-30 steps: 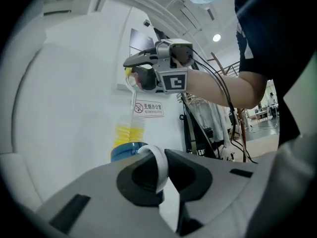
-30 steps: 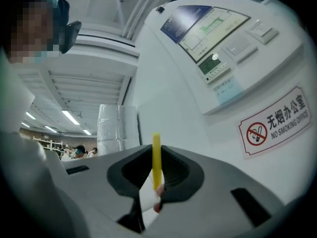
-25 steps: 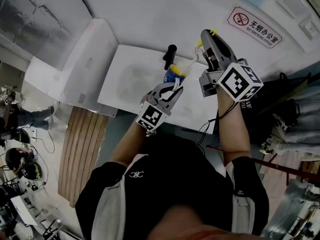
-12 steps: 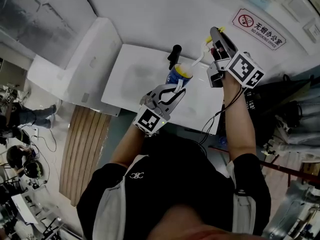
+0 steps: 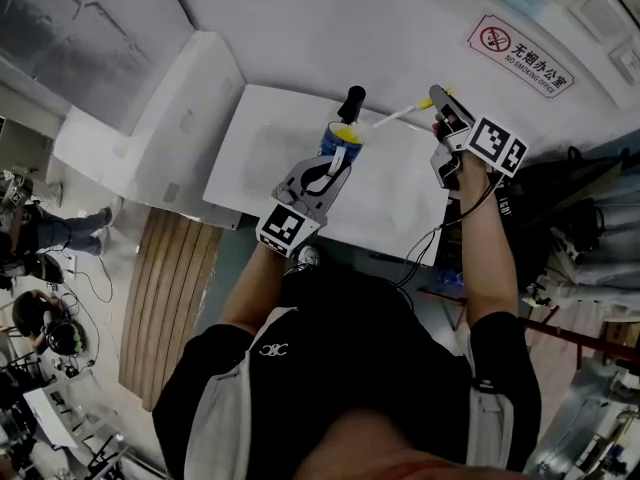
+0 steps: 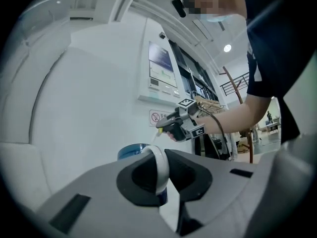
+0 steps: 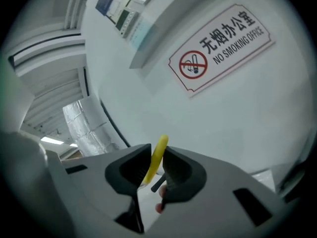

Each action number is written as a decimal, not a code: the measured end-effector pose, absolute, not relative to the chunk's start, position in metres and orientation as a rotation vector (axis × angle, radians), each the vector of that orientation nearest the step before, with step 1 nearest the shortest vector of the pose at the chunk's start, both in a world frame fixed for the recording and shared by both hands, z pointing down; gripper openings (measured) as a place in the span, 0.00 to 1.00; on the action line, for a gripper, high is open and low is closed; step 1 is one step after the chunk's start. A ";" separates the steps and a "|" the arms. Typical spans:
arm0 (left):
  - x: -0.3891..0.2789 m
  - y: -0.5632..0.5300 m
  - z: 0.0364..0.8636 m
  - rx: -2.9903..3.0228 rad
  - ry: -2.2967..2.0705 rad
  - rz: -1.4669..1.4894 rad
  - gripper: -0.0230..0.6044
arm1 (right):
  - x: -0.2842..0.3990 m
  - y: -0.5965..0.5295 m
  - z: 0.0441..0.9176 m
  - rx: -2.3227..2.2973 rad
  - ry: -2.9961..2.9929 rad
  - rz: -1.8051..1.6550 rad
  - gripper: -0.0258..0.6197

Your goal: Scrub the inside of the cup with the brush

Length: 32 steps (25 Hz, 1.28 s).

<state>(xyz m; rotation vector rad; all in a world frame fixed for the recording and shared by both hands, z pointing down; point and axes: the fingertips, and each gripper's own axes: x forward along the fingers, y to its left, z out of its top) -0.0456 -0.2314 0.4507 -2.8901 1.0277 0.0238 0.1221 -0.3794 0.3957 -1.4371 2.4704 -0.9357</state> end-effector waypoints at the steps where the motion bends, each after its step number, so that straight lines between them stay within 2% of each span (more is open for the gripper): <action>1: -0.047 -0.234 0.455 -2.886 1.039 0.000 0.11 | 0.122 -0.374 0.400 -1.390 2.479 -0.980 0.16; 8: -0.059 -0.250 0.472 -2.888 1.090 -0.082 0.11 | 0.098 -0.320 0.386 -0.882 2.607 -1.126 0.12; 14: -0.048 -0.249 0.474 -2.869 1.026 -0.158 0.11 | 0.081 -0.302 0.356 -0.772 2.650 -1.041 0.13; 25: 0.001 -0.208 0.452 -2.882 0.702 -0.133 0.11 | 0.080 -0.359 0.304 -0.984 2.534 -0.612 0.11; 32: 0.002 -0.200 0.433 -2.868 0.636 -0.113 0.11 | 0.105 -0.389 0.317 -1.071 2.304 -0.703 0.12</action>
